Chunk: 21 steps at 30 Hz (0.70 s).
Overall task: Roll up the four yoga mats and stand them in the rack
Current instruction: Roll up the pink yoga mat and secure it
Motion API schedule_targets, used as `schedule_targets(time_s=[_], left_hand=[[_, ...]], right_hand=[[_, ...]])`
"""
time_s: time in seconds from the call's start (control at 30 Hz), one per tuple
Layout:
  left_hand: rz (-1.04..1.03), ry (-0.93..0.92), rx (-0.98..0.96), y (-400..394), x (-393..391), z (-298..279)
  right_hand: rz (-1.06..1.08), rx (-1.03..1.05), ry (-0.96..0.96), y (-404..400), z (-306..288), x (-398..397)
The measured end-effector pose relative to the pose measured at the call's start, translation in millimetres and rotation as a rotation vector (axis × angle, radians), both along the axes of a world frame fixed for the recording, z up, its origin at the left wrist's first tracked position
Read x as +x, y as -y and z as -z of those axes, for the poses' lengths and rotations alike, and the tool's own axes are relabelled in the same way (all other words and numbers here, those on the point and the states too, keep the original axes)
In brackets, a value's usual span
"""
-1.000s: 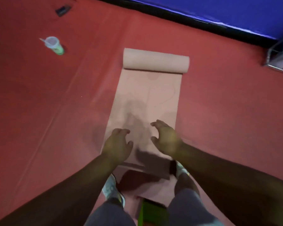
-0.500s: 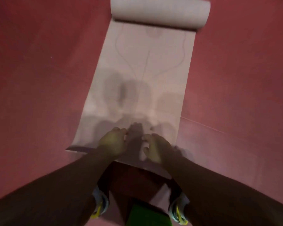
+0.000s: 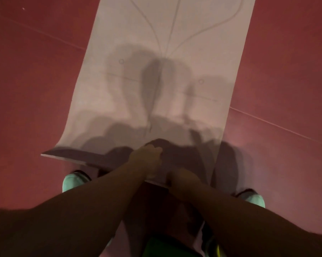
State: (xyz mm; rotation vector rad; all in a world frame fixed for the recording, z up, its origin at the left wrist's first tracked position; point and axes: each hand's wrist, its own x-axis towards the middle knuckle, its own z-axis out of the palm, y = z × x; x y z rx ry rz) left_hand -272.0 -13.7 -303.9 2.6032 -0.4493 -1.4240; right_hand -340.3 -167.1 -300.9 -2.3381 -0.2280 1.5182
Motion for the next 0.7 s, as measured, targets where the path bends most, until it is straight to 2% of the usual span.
schedule_targets(time_s=[0.1,0.27,0.37,0.53,0.63,0.7], left_hand=[[0.002,-0.018,0.032,-8,-5,-7],[0.083,0.248,0.071,1,-9,-48],[0.060,0.357,0.002,13,16,-70],[-0.147,0.220,-0.235,21,18,-99],[-0.154,0.312,-0.341,35,-7,-126],[-0.076,0.436,-0.289,35,-17,-141]], right_hand=[[0.079,0.001,0.098,2,-7,5],[0.110,-0.051,0.267,28,-43,44],[0.071,-0.047,0.305,44,-75,77],[-0.006,-0.149,0.380,61,-147,97],[-0.042,-0.271,0.357,76,-189,90],[-0.002,-0.311,0.364,87,-214,84]])
